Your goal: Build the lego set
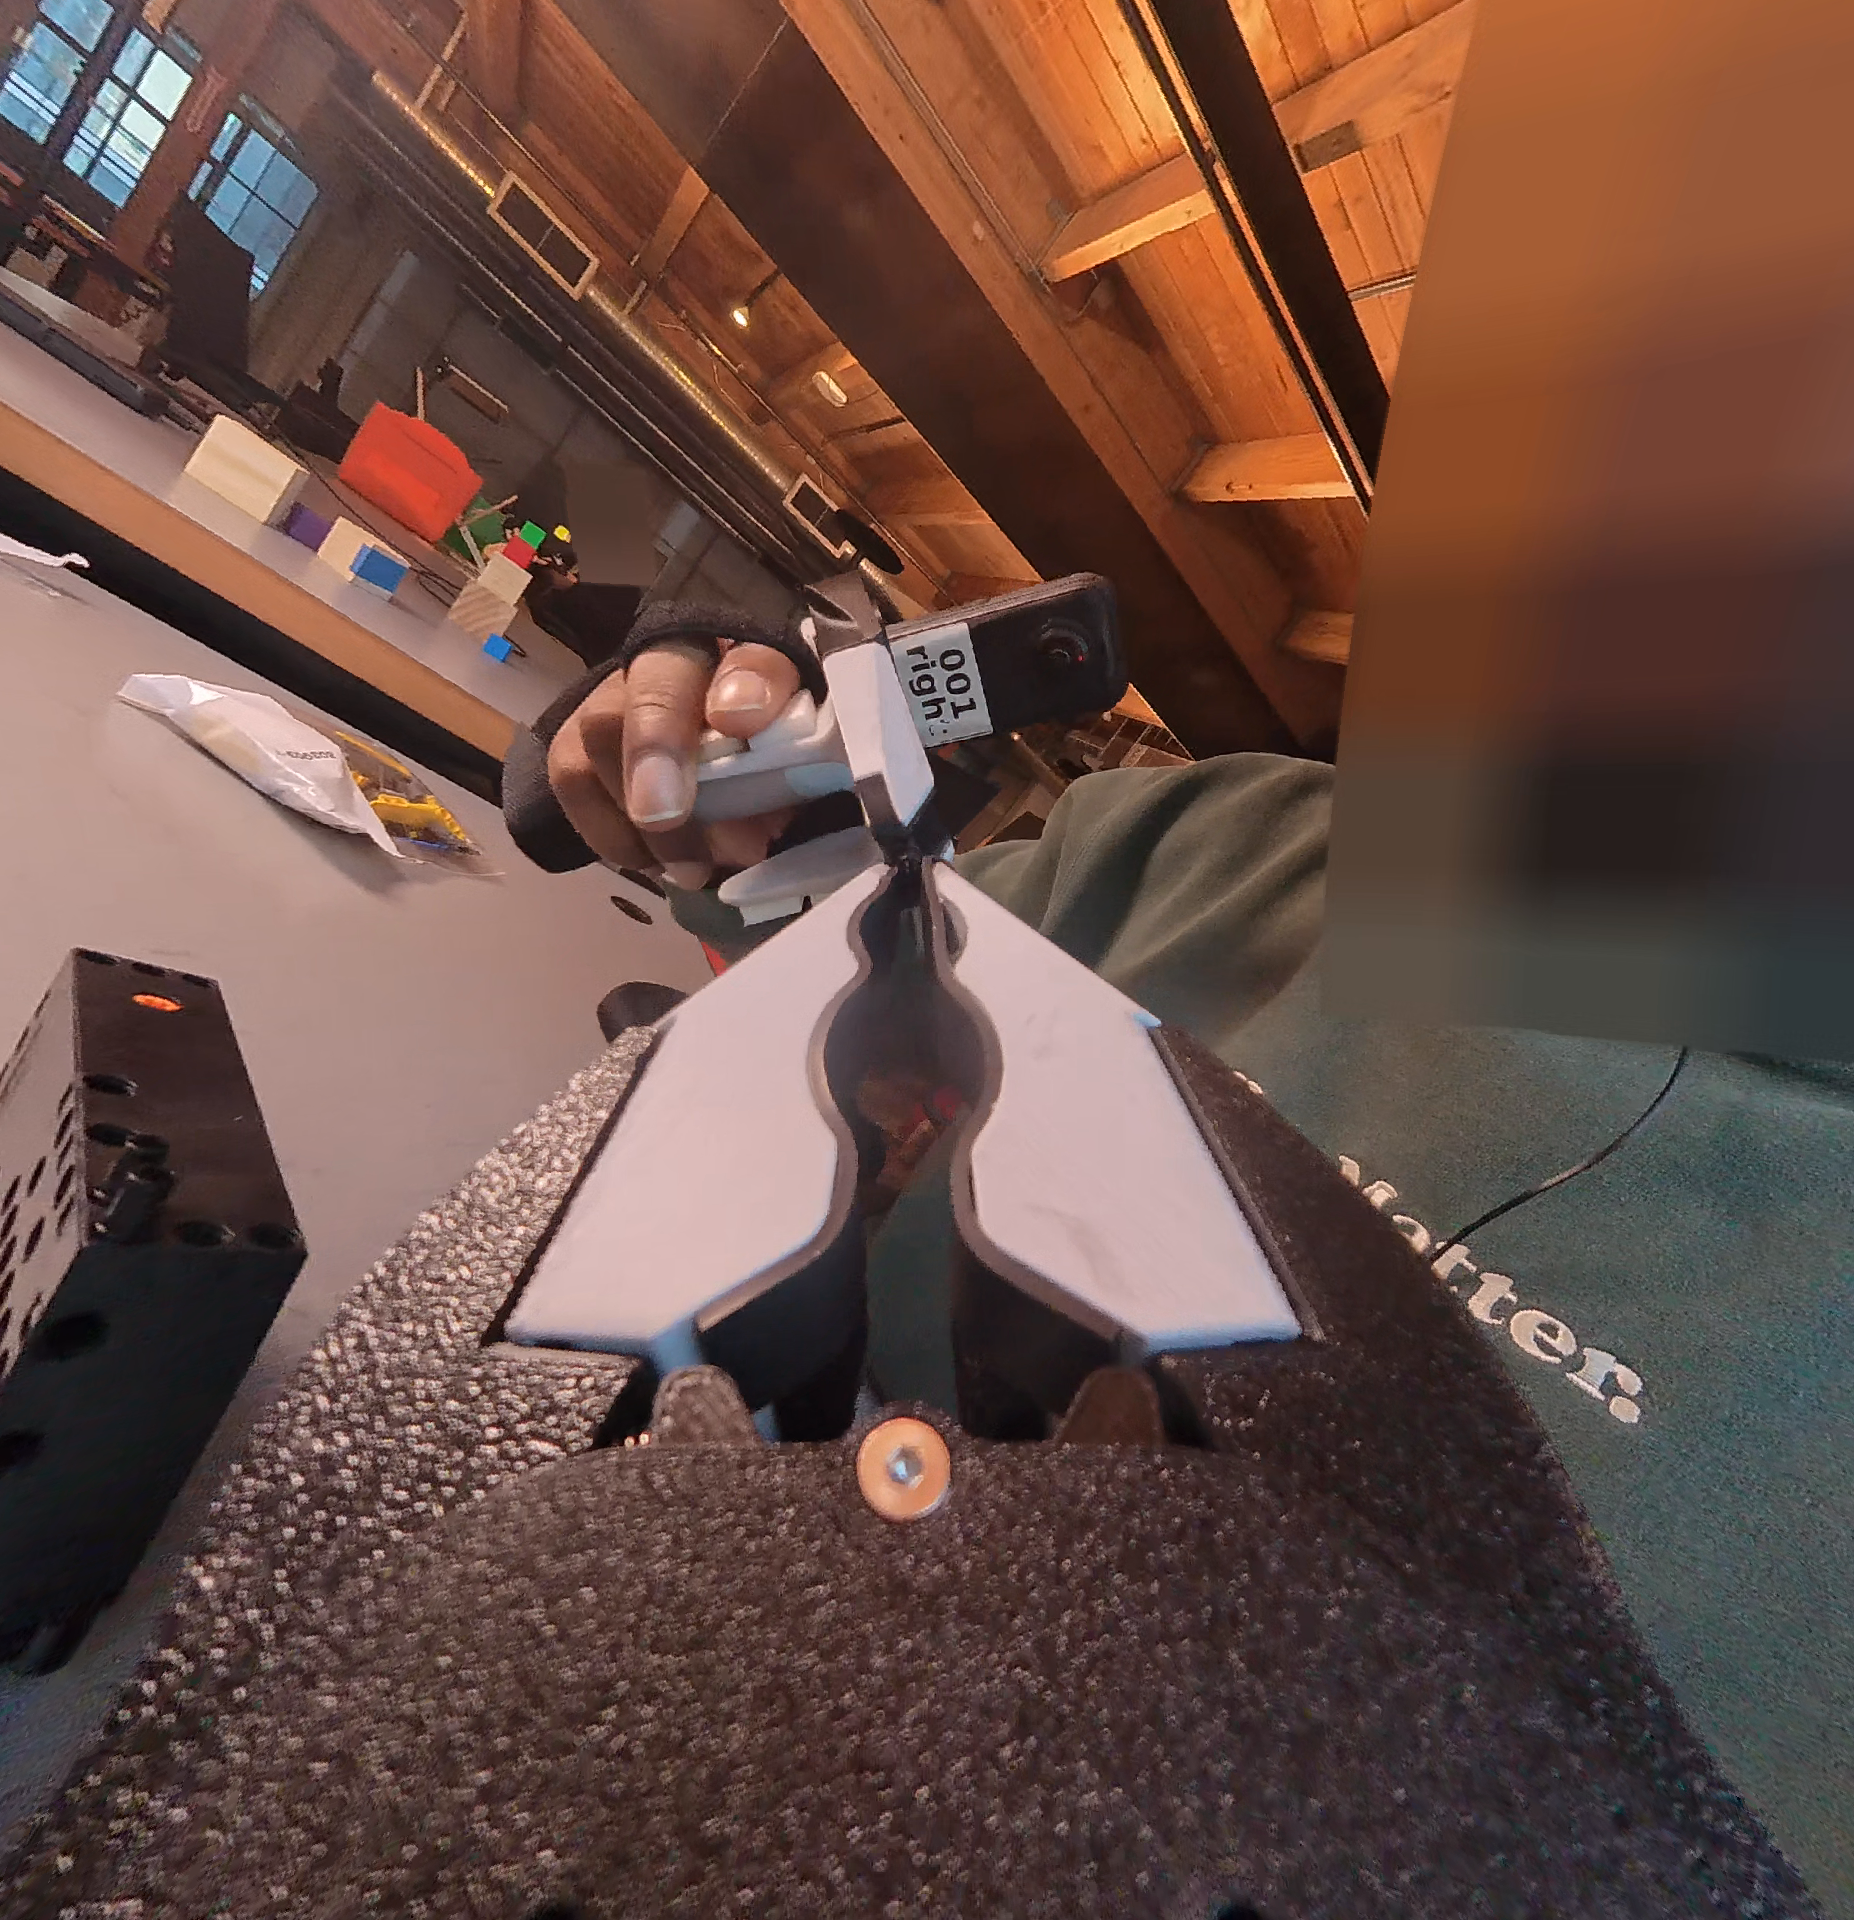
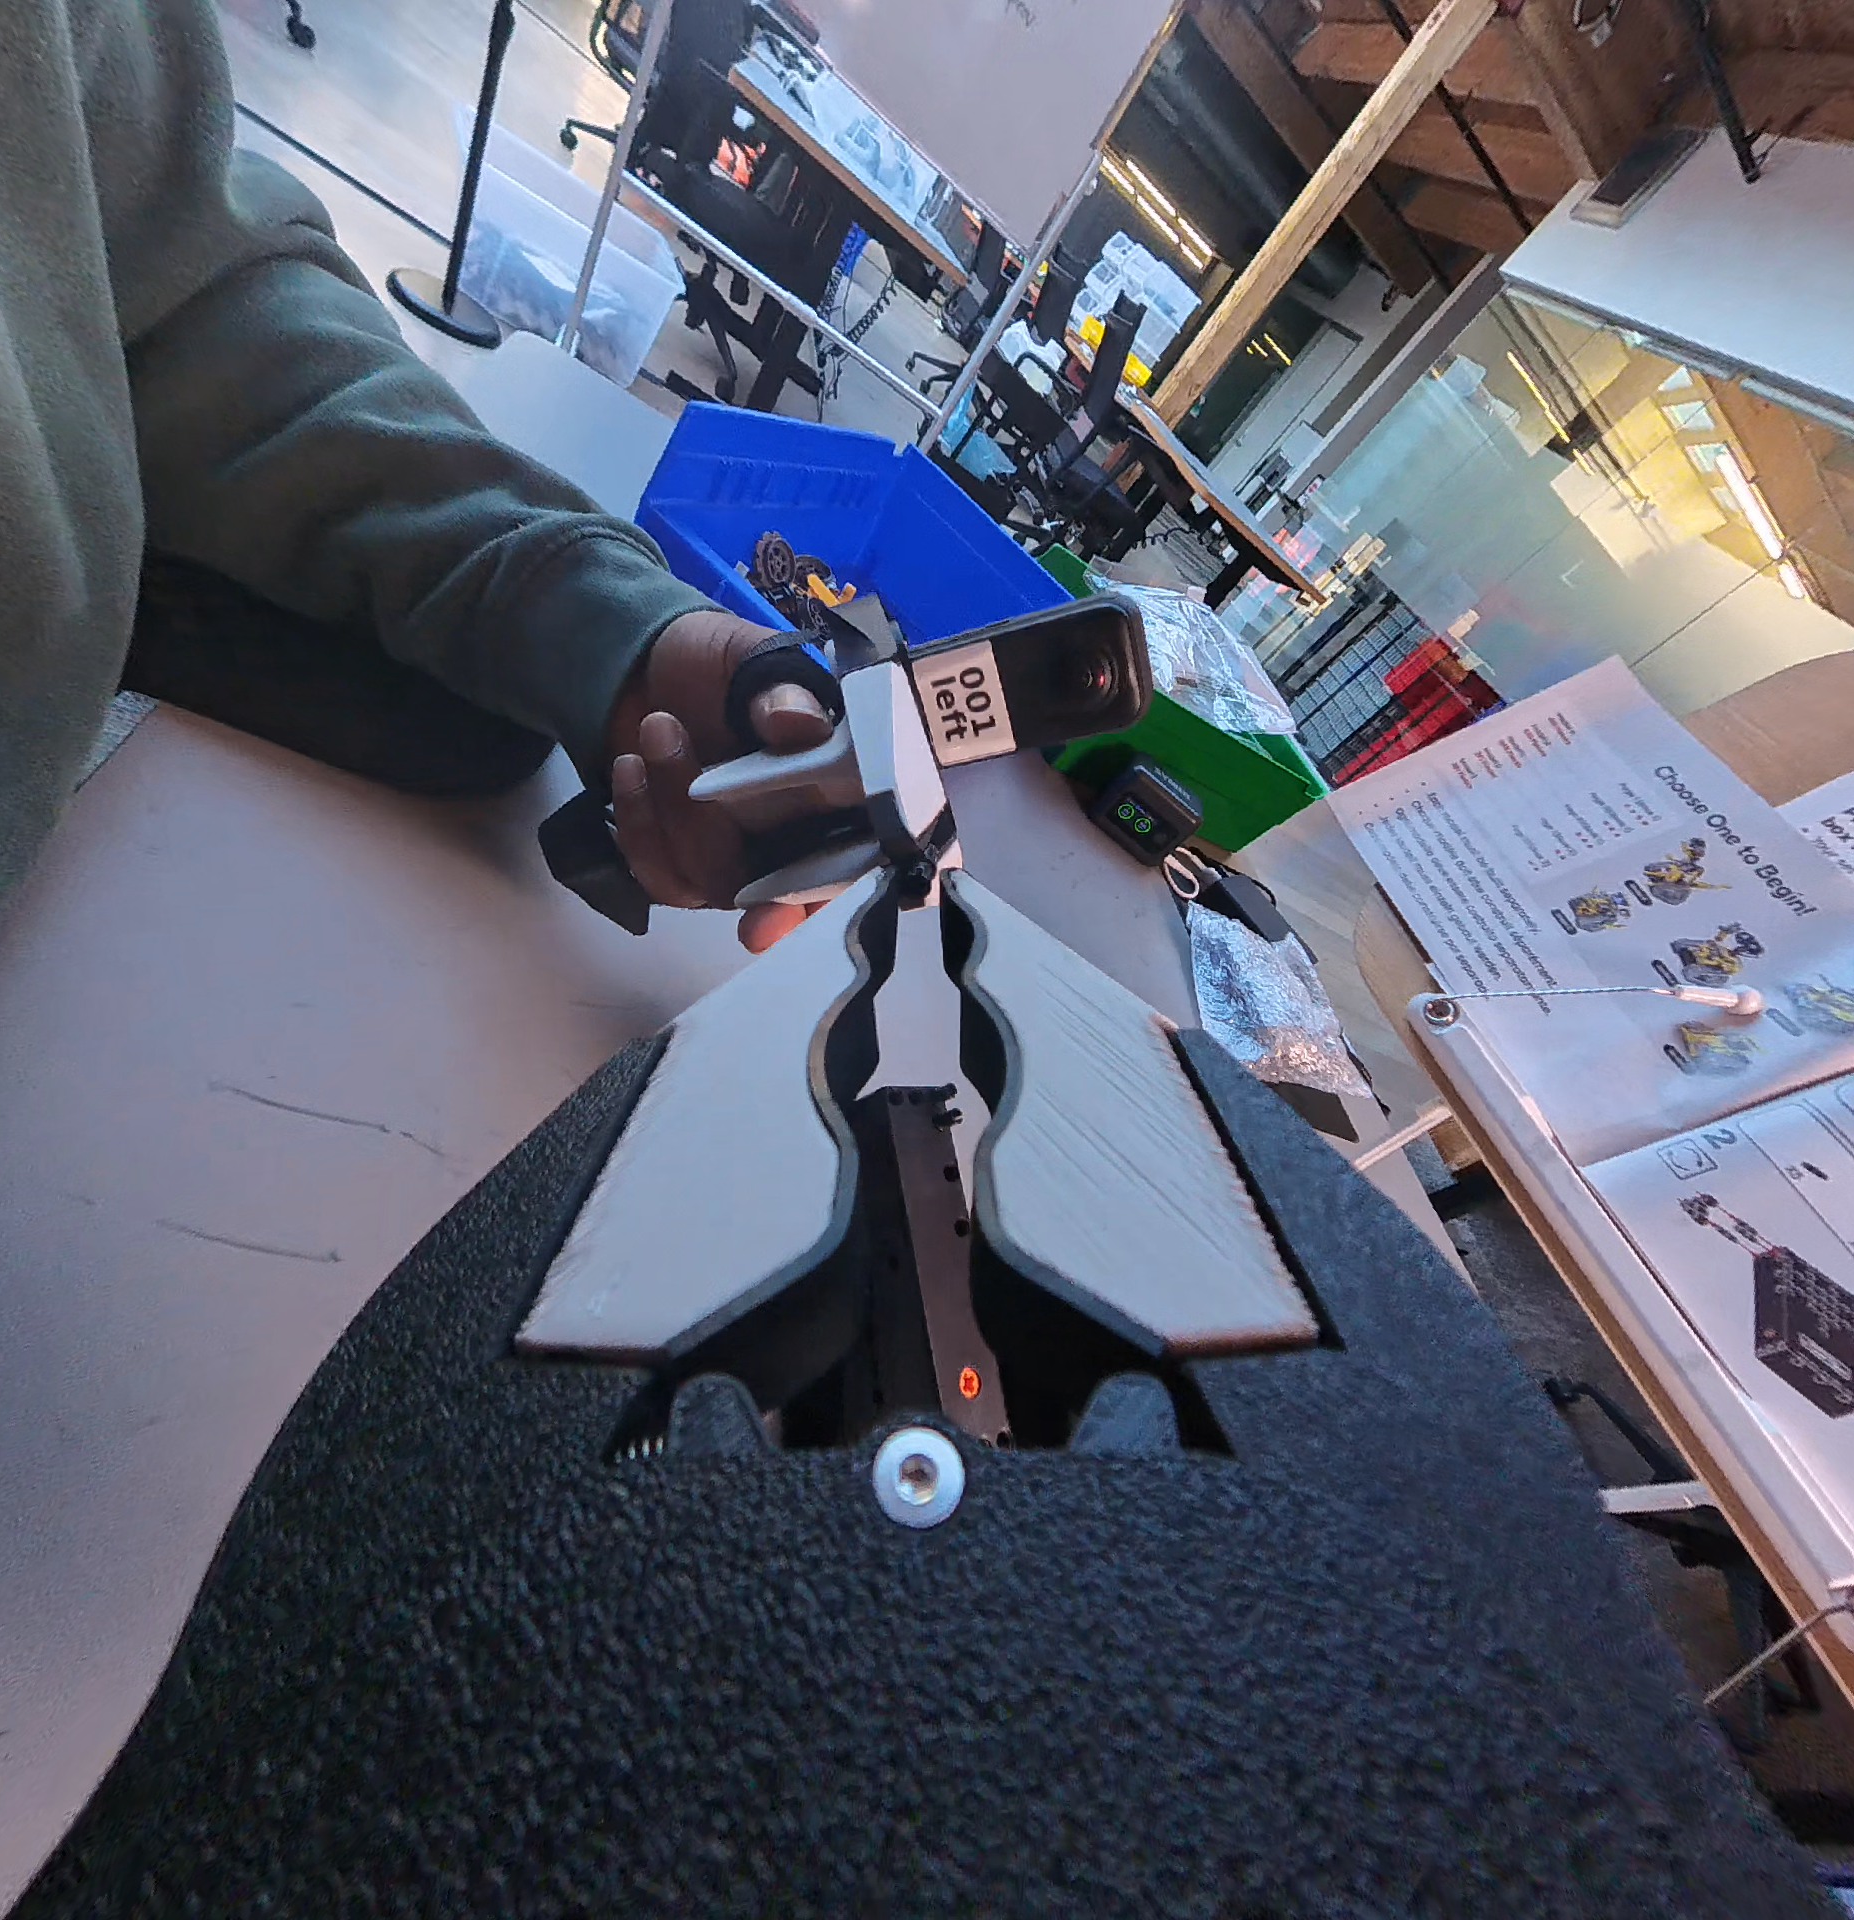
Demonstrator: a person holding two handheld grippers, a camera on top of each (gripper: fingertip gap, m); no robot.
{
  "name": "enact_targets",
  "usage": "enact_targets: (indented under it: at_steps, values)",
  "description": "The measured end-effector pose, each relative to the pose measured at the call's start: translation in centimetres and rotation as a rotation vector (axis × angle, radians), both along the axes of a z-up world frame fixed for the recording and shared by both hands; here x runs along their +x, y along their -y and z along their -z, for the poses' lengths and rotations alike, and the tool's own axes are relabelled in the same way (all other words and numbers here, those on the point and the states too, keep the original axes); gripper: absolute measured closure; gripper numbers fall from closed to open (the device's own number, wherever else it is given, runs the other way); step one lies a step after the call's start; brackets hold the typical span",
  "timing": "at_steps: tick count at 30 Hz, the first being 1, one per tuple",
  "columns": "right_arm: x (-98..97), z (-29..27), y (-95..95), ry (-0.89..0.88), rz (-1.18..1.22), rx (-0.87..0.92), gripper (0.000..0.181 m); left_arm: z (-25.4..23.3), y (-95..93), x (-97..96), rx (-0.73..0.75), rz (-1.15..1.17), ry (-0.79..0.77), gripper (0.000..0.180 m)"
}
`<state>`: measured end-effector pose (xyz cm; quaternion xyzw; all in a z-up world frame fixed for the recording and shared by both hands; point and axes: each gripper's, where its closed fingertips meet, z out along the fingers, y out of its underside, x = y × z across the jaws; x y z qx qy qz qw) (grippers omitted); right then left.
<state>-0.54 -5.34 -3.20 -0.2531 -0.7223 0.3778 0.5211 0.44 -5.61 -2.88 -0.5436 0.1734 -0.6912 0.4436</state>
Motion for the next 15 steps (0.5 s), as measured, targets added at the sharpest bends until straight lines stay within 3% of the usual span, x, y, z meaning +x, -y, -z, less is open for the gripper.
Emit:
enact_targets:
  at_steps: [10, 13, 15]
  values:
    - [0.3, 0.3, 0.4, 0.046, -0.023, 0.050, 0.177, 0.3, 0.2, 0.3, -0.050, 0.046, 0.026, 0.176]
    - [0.0, 0.5, -0.7, 0.098, 0.016, -0.028, 0.178, 0.4, -1.0, -1.6, 0.031, -0.112, -0.103, 0.165]
    - [0.0, 1.8, -2.0, 0.194, 0.048, -0.080, 0.178, 1.2, -2.3, -4.2, 0.112, -0.295, -0.292, 0.155]
